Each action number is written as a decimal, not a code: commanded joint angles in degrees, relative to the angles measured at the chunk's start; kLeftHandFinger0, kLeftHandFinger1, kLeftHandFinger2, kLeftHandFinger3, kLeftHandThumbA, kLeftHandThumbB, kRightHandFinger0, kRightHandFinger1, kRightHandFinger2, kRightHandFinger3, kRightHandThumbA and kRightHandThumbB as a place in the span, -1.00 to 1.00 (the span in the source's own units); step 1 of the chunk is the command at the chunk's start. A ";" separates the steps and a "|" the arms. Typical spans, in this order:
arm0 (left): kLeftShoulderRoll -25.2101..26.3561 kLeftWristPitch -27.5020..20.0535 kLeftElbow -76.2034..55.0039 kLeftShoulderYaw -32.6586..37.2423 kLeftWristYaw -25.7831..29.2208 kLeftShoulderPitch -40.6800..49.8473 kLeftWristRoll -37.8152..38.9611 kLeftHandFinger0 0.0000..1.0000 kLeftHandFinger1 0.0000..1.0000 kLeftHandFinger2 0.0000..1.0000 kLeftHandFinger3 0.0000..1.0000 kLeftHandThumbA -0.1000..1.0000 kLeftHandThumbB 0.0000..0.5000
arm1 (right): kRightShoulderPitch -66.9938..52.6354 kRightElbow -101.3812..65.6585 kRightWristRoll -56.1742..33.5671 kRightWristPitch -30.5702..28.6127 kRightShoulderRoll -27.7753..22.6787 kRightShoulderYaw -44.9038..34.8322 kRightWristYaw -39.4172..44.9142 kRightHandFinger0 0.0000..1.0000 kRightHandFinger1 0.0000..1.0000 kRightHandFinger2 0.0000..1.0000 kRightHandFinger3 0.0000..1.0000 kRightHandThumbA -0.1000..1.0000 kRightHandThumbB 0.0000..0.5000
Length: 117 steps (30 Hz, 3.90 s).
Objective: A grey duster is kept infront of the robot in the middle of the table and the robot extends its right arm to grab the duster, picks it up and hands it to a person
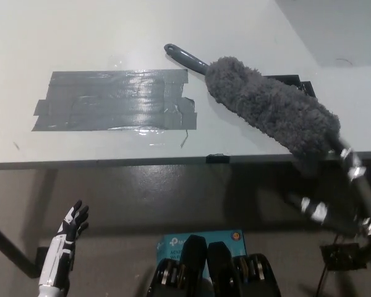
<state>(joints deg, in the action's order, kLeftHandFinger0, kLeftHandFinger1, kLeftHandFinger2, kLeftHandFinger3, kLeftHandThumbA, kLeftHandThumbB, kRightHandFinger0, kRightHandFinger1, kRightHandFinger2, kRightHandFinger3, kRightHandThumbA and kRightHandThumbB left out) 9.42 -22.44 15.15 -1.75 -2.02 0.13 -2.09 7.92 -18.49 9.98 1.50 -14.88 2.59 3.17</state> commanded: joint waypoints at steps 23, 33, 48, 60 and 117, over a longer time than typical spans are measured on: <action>0.84 -4.12 -0.16 -0.06 0.10 -1.12 -0.89 1.00 1.00 1.00 1.00 1.00 0.66 | 46.07 53.43 10.64 19.29 -0.56 12.29 5.90 1.00 1.00 1.00 1.00 0.96 0.75; 0.81 -3.44 -1.07 -0.02 0.07 -1.41 -1.29 1.00 1.00 1.00 1.00 1.00 0.68 | 50.57 67.66 12.20 18.73 3.06 16.11 6.71 1.00 1.00 1.00 1.00 1.00 0.87; 0.70 -3.34 -0.91 -0.15 -0.11 -1.98 -0.85 1.00 1.00 1.00 1.00 1.00 0.72 | 50.70 72.21 21.69 19.05 1.16 29.76 8.73 -0.05 0.16 0.33 0.52 -1.00 0.05; 0.81 -3.15 -0.75 -0.22 0.15 -2.36 -1.45 1.00 1.00 1.00 1.00 1.00 0.67 | 48.51 69.57 19.20 15.72 -0.59 25.57 4.71 -0.11 0.03 0.16 0.28 -1.00 -0.20; 1.27 -2.05 -0.64 -0.44 -0.32 -3.86 -0.66 1.00 1.00 1.00 1.00 1.00 0.39 | 15.66 13.03 -74.05 25.43 9.83 5.80 -5.66 -1.00 -0.04 0.82 1.00 -1.00 -0.42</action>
<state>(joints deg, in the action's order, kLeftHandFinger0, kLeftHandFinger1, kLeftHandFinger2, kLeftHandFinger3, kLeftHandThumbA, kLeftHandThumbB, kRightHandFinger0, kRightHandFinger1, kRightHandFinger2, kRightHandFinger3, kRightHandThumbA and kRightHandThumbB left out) 9.32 -22.79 16.57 -1.73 -2.02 -2.12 -3.22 22.12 11.34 -24.32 24.09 -6.53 5.88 11.24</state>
